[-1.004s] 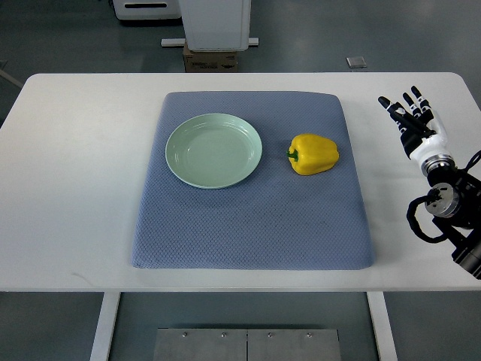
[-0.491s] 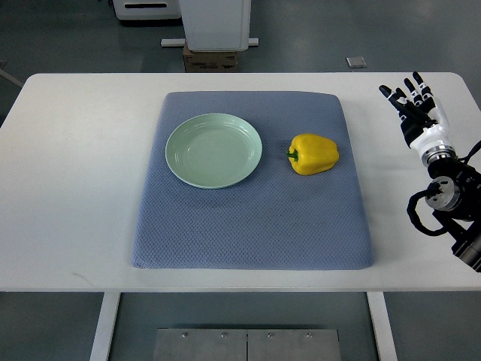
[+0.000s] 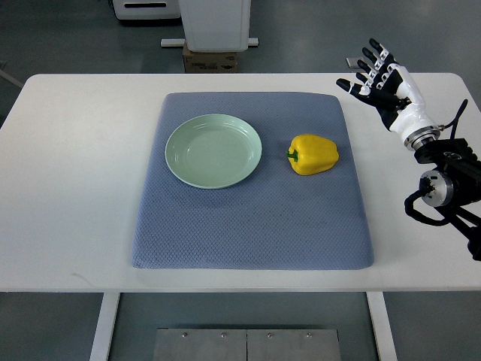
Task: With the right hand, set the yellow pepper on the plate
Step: 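Move the open right hand toward the yellow pepper, then wrap the right hand fingers around the yellow pepper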
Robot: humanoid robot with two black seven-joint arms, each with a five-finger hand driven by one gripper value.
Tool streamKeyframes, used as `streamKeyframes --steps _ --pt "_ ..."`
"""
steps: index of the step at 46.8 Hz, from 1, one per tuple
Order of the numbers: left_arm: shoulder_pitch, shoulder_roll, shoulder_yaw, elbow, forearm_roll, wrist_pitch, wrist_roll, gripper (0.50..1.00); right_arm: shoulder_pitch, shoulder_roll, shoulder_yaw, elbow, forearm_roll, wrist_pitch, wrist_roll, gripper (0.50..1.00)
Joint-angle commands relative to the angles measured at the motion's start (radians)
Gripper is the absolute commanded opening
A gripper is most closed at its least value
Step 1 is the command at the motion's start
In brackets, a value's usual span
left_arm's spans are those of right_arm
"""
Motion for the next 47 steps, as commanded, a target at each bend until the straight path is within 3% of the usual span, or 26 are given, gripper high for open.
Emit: streamKeyframes --steps 1,11,25,36,47 --pt "0.0 0.0 0.002 0.0 0.0 0.0 0.0 1.0 0.003 -0.041 -0.062 0.055 -0.057 -0.032 0.005 1.0" --pt "0.0 0.0 0.0 0.0 0.0 0.0 0.0 1.0 0.006 -0.156 -0.226 0.186 -0.201 -0.124 0.035 1.0" --pt "0.0 0.0 0.0 0.0 0.0 0.0 0.0 1.0 0.12 -0.167 -0.464 0.201 -0.313 -0.231 0.038 1.0" --pt "0.0 0.0 0.0 0.0 0.0 0.0 0.0 1.0 0.288 -0.102 -0.708 0.158 -0.323 -0.288 0.058 1.0" --pt "0.0 0.0 0.0 0.0 0.0 0.0 0.0 1.0 0.319 -0.033 -0.792 0.037 -0.321 -0.285 0.061 1.0"
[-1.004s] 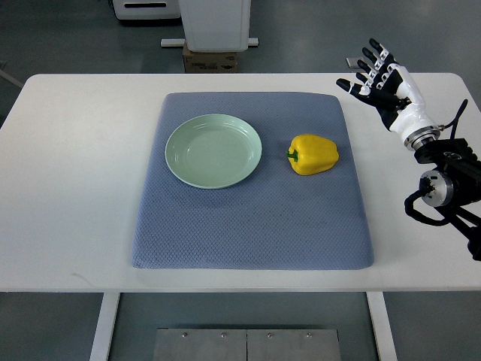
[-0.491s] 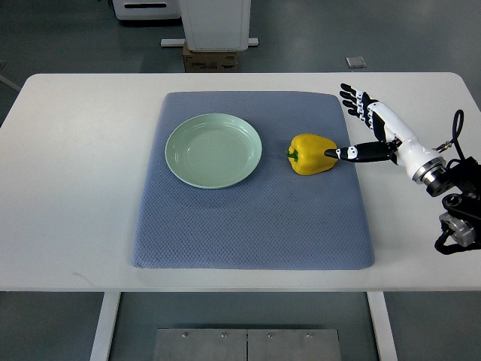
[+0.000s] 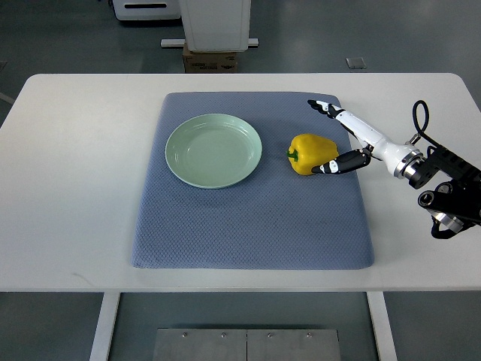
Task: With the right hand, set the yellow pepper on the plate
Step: 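Wrap the right hand fingers around the yellow pepper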
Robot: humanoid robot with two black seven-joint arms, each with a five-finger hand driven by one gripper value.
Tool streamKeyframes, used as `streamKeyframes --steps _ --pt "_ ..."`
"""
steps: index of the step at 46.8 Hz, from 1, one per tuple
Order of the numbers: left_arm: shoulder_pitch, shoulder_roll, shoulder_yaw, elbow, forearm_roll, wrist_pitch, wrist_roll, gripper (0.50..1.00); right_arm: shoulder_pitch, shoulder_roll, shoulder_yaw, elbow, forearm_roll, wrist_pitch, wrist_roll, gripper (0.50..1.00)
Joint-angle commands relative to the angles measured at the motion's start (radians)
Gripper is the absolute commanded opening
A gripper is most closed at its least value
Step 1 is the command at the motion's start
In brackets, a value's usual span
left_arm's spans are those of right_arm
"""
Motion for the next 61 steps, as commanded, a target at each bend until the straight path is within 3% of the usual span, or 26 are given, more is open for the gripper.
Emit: streamKeyframes --steps 1,10,17,40,61 --pt "0.0 0.0 0.0 0.0 0.0 0.0 0.0 1.0 0.002 0.036 -0.021 -0.05 0.001 0.003 0.001 1.0" --pt "0.0 0.0 0.0 0.0 0.0 0.0 0.0 1.0 -0.003 0.102 -0.081 -0.16 0.012 0.016 0.033 1.0" --pt "0.0 0.0 0.0 0.0 0.0 0.0 0.0 1.0 -0.01 0.104 -0.081 -0.18 0.013 0.064 0.051 1.0" --pt "0.0 0.0 0.0 0.0 0.0 0.0 0.0 1.0 -0.029 0.16 -0.083 -0.263 0.013 0.073 0.067 0.979" --pt "0.0 0.0 0.002 0.0 0.0 0.0 0.0 1.0 -0.027 0.219 -0.118 -0.335 0.012 0.076 0.065 0.868"
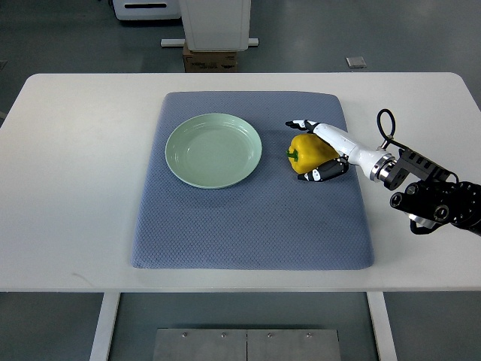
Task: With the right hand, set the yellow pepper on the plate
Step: 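Wrap the right hand fingers around the yellow pepper, then lift the grasped pepper up and away from the mat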
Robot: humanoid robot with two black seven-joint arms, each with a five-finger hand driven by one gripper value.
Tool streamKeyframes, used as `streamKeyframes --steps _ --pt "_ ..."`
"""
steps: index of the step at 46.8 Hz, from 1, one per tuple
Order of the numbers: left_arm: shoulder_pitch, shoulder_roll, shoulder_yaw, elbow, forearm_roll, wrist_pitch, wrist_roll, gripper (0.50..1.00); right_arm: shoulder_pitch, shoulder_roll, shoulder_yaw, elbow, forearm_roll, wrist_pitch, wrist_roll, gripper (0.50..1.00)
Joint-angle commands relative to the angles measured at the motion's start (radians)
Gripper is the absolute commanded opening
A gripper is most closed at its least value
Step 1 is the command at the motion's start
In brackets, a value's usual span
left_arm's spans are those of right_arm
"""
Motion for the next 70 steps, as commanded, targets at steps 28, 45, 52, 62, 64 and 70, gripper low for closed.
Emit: streamKeyframes --steps 28,45,52,62,64,70 --pt "0.0 0.0 0.0 0.0 0.0 0.0 0.0 1.0 0.018 0.01 -0.049 -0.027 0.0 0.016 0.005 0.5" --pt "0.0 0.0 0.0 -0.001 0.0 0.0 0.0 1.0 0.034 0.009 0.051 -0.024 0.165 0.062 -0.008 0.5" --pt "0.0 0.0 0.0 0.0 0.0 0.0 0.0 1.0 0.025 0.004 0.106 -0.014 0.189 0.074 0.001 0.5" --pt "0.0 0.0 0.0 0.0 0.0 0.0 0.0 1.0 0.011 0.001 0.25 0.013 0.19 0.125 0.005 0.5" --pt "0.0 0.0 0.0 0.0 0.0 0.0 0.0 1.0 0.003 0.001 0.281 0.013 0.19 0.142 0.005 0.5" --pt "0.0 0.0 0.0 0.0 0.0 0.0 0.0 1.0 0.0 0.003 0.336 0.013 0.19 0.166 0.005 0.5"
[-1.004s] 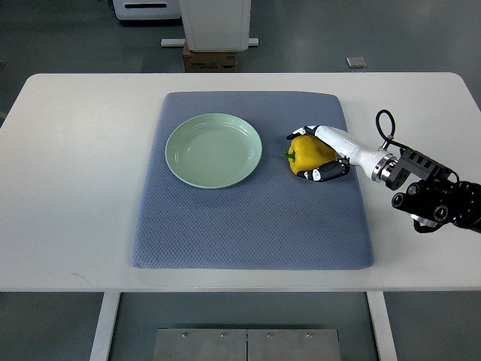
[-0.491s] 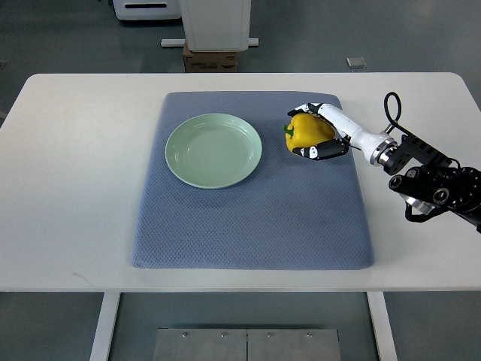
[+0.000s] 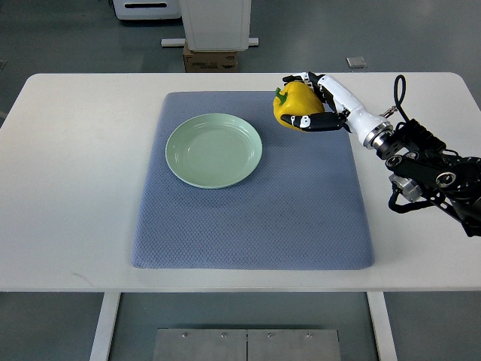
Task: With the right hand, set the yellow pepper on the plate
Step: 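Lift the grasped pepper up and away from the mat, then carry the pepper over the green plate and lower it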
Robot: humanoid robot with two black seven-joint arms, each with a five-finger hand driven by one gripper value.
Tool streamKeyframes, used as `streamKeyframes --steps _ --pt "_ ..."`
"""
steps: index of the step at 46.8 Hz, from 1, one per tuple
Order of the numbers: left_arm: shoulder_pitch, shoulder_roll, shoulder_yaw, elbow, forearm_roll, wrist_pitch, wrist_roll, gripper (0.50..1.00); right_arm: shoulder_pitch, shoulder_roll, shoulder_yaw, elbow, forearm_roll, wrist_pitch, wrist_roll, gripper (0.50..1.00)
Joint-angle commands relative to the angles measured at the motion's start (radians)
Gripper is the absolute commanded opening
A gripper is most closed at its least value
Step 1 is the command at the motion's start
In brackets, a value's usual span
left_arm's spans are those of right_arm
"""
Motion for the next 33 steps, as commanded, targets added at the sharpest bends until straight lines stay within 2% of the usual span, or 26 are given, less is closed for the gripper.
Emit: streamKeyframes --steps 1,15,24,33 --pt "0.0 0.0 0.0 0.0 0.0 0.0 0.0 1.0 0.0 0.001 0.027 0.0 0.0 0.013 0.0 0.5" --pt "0.0 0.0 0.0 0.0 0.0 0.0 0.0 1.0 0.03 0.018 0.033 0.002 -0.002 0.027 0.0 0.5" --pt "0.0 0.0 0.0 0.0 0.0 0.0 0.0 1.0 0.067 0.092 0.034 -0.017 -0.003 0.024 0.0 0.5" --pt "0.0 0.0 0.0 0.0 0.0 0.0 0.0 1.0 0.076 0.181 0.033 -0.081 -0.005 0.025 -0.013 0.5"
